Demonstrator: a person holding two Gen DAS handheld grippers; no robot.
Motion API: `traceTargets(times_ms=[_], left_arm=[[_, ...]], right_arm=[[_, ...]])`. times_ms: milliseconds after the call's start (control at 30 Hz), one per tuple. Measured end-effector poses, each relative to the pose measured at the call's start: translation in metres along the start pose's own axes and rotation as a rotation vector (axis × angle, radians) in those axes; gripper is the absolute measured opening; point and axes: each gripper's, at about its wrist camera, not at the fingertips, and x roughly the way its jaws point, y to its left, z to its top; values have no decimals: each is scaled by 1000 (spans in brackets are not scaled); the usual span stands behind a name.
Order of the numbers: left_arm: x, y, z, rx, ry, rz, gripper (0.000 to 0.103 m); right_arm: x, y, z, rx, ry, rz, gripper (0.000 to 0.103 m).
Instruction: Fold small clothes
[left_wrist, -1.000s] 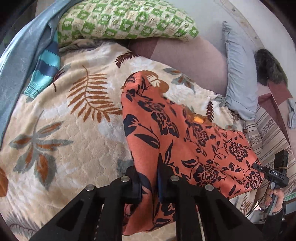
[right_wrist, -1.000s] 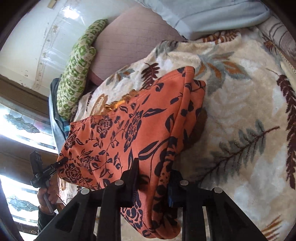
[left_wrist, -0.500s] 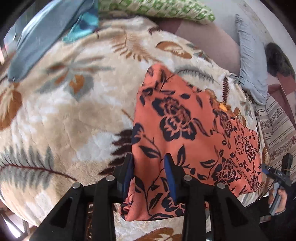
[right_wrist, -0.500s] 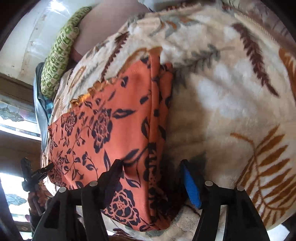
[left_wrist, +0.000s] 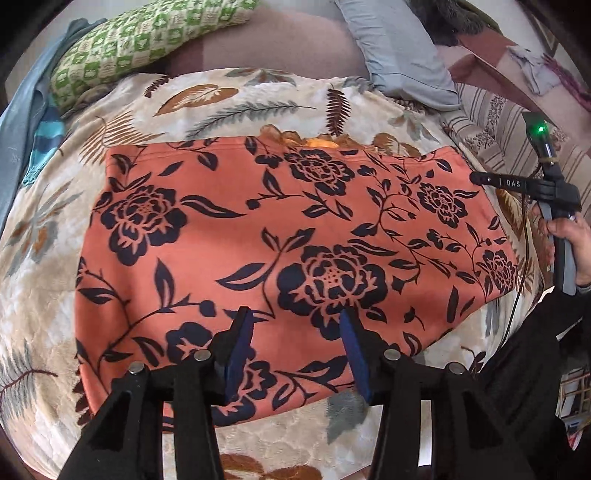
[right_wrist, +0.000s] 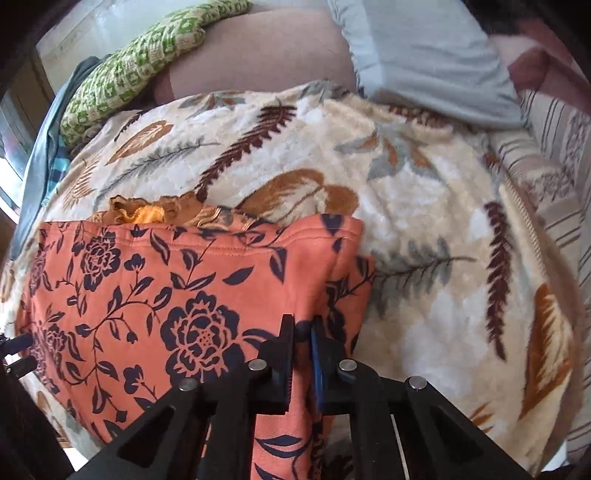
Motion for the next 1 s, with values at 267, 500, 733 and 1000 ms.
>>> traceTargets(times_ms=[267,500,733,1000], left_arm=[[23,-14,8,28,63,85,50],[4,-32,16,36,-17,-71,50],[49,-44,21,97,40,17,50],[27,-55,29,103,-17,-38,50]], right_arm=[[32,-45,-24,219,69,109,11],[-1,-29,-23,177,13,176,87],[31,-28,-21,175,99,185,61],[-1,5,-5,-18,-27,14,6]])
